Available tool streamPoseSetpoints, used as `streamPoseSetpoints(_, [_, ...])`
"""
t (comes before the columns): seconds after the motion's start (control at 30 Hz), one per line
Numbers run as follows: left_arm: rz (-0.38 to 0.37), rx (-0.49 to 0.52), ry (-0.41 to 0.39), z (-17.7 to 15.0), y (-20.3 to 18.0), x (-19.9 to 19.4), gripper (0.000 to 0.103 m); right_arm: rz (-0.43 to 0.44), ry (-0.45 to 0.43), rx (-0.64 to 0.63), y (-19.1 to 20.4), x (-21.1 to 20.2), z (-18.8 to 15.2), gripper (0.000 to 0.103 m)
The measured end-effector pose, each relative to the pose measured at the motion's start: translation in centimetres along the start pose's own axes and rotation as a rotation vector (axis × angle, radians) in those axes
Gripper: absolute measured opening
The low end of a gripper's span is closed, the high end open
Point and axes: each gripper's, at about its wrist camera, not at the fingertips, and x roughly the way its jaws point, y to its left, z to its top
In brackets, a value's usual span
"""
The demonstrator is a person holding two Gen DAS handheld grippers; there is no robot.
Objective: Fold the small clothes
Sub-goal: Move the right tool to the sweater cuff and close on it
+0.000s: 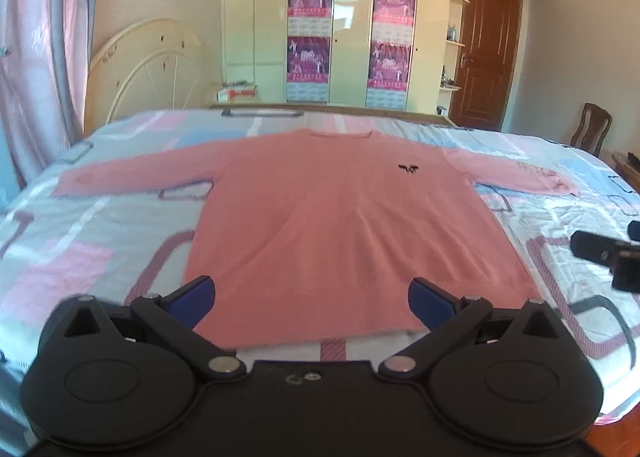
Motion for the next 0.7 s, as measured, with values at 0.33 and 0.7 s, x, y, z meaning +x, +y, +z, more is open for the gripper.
streamPoseSetpoints(0.33, [-0.019,-0.095,-0.056,5.3,-0.8,7.8,0.103,-0.134,-0.036,0.057,-6.4,8.1,3.9,0.103])
streamPoseSetpoints(0.7, [0.066,-0.017,0.065,10.5,-5.5,20.1,0.102,-0.213,0.009,0.193,-20.3,19.2,7.9,0.103])
